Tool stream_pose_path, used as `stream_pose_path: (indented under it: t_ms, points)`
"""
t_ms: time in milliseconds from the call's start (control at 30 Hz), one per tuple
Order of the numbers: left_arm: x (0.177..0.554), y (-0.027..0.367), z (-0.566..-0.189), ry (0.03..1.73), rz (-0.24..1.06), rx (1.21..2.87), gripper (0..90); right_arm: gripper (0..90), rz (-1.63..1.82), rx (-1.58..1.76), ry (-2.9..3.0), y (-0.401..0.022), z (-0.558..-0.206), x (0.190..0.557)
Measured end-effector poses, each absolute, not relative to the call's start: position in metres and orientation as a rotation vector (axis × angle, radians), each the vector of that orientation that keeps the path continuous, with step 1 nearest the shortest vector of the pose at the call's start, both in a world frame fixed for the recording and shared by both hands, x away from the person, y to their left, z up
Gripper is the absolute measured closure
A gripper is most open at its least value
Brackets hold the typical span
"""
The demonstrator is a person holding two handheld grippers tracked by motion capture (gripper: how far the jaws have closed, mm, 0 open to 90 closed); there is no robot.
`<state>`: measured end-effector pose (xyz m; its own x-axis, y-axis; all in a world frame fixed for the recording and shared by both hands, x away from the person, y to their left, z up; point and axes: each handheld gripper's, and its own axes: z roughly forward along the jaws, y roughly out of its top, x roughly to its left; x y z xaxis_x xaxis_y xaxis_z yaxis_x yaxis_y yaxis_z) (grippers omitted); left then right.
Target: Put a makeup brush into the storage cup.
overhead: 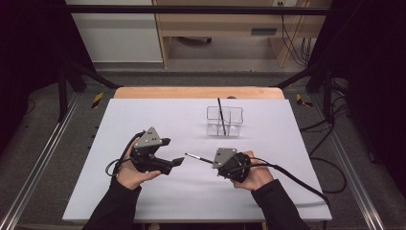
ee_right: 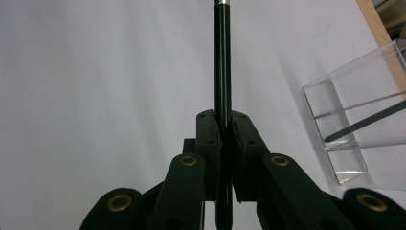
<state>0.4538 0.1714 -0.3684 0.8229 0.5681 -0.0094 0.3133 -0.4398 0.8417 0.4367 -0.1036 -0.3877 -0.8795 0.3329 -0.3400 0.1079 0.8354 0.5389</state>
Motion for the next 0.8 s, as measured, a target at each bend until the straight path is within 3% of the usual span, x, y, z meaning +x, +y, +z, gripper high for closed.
stream_pose_path:
  t_ms: [800]
  points:
    - [0.447, 0.166, -0.396, 0.775, 0.344, 1.915, 13.7, 84.0, 1.018, 0.59, 2.445, -0.124, -0.408, 0.433]
